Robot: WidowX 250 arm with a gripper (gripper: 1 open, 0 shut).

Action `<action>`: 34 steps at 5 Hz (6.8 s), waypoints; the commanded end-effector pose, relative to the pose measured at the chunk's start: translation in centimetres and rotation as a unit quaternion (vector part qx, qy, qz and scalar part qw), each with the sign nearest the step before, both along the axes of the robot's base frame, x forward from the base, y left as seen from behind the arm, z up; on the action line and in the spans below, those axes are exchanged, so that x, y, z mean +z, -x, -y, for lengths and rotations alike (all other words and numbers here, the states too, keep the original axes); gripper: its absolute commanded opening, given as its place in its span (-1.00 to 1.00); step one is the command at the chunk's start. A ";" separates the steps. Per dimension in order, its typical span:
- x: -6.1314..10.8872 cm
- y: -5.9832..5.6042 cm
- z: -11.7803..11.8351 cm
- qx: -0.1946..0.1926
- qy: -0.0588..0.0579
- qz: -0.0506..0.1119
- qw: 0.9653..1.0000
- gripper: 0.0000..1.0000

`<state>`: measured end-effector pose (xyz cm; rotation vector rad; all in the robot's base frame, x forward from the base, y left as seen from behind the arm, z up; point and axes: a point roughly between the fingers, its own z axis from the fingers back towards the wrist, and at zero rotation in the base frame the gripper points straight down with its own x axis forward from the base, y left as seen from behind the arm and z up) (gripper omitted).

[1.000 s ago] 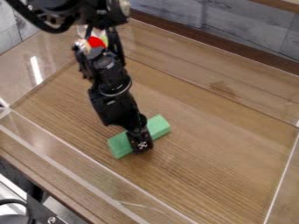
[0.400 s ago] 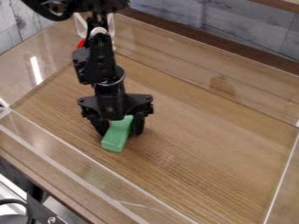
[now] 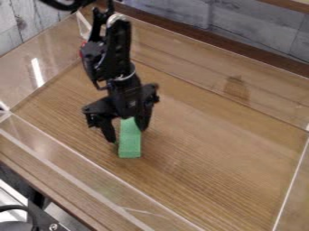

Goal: Put the green stick in the brown bowl

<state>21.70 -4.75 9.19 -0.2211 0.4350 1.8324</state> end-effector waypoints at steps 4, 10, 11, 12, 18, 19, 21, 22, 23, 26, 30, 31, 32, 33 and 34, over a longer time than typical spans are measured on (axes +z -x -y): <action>0.5 -0.7 -0.8 -0.084 0.003 0.015 0.996 -1.00; 0.5 -1.3 -1.7 -0.118 -0.012 0.004 0.993 -1.00; 0.3 -0.7 -1.8 -0.139 -0.018 0.002 0.990 -1.00; 0.2 -0.2 -1.8 -0.160 -0.022 0.001 0.987 -1.00; -2.0 -1.8 -0.6 -0.254 -0.036 -0.004 0.967 -1.00; -2.8 -1.3 -0.2 -0.284 -0.036 -0.005 0.958 -1.00; -2.8 -0.9 -0.7 -0.275 -0.029 -0.007 0.961 -1.00; -3.7 -0.8 -0.8 -0.269 -0.026 -0.009 0.963 -1.00; -4.5 -0.8 -0.9 -0.263 -0.023 -0.011 0.964 -1.00; -6.9 -1.9 -2.8 -0.260 -0.011 -0.020 0.965 -1.00; -2.3 -3.4 -1.9 -0.244 0.009 -0.028 0.969 -1.00; -2.9 -4.1 -2.6 -0.253 0.010 -0.028 0.967 -1.00; -3.4 -4.8 -3.2 -0.263 0.011 -0.027 0.964 -1.00; -4.0 -5.4 -3.9 -0.273 0.012 -0.027 0.961 -1.00; -4.3 -5.8 -3.8 -0.282 0.013 -0.026 0.959 -1.00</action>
